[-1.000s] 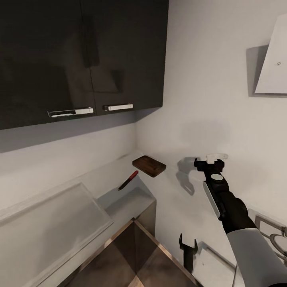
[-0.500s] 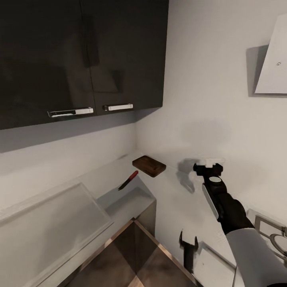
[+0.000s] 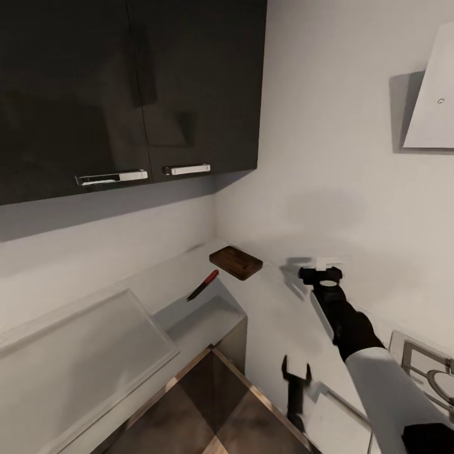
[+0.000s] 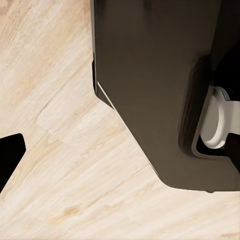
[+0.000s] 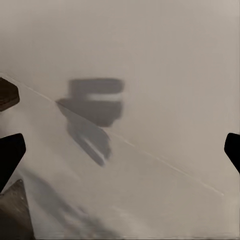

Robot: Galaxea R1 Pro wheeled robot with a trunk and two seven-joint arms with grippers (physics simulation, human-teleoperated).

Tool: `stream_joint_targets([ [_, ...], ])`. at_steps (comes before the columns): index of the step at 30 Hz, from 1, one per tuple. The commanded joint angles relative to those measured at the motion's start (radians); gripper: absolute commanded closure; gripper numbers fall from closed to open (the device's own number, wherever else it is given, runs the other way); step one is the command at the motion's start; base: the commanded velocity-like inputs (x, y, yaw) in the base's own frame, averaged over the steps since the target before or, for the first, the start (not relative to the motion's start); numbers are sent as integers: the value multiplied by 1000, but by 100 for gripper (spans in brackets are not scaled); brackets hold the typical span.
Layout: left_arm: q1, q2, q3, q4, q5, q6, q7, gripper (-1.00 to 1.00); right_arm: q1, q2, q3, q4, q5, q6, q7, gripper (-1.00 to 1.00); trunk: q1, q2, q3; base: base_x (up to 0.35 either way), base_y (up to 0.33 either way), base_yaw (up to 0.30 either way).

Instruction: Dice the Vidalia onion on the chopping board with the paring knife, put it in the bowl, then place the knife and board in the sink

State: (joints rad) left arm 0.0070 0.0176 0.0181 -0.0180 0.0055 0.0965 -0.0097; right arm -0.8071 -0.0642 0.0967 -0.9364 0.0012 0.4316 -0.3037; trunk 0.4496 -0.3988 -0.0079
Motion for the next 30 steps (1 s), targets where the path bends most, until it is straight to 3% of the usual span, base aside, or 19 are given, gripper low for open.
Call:
stream_joint_targets([
  [1, 0, 0, 2, -2, 1, 5, -1, -100, -7, 1, 5, 15, 0, 7, -6, -100, 0, -1, -1, 0, 0, 0],
  [4, 0, 0, 2, -2, 1, 5, -1, -100, -45, 7, 5, 74, -8, 10, -7, -100, 0, -1, -1, 0, 0, 0],
  [6, 0, -1, 2, -2, 1, 5, -1, -100, -103, 10, 3, 129, -58, 51, -9, -100, 0, -1, -1, 0, 0, 0],
  [10, 1, -1, 2, -2, 1, 5, -1, -100, -142, 12, 2, 146, -144, 164, -9, -100, 0, -1, -1, 0, 0, 0],
  [12, 0, -3, 2, -2, 1, 5, -1, -100, -174, 19, 2, 154, -233, 281, -10, -100, 0, -1, -1, 0, 0, 0],
  [16, 0, -5, 2, -3, 1, 5, 0, -100, -200, 39, 2, 158, -300, 356, -12, -100, 0, -1, -1, 0, 0, 0],
  [21, 0, -6, 2, -3, 1, 5, 1, -100, -237, 61, 1, 184, -327, 383, -42, -100, 0, -1, -1, 0, 0, 0],
  [26, 0, -10, 2, -3, 1, 5, 2, -100, -280, 98, 0, 283, -337, 390, -79, -100, 0, -1, -1, 0, 0, 0],
  [30, 0, -13, 2, -4, 1, 5, 2, -100, -305, 108, -1, 357, -339, 386, -85, -100, 0, -1, -1, 0, 0, 0],
])
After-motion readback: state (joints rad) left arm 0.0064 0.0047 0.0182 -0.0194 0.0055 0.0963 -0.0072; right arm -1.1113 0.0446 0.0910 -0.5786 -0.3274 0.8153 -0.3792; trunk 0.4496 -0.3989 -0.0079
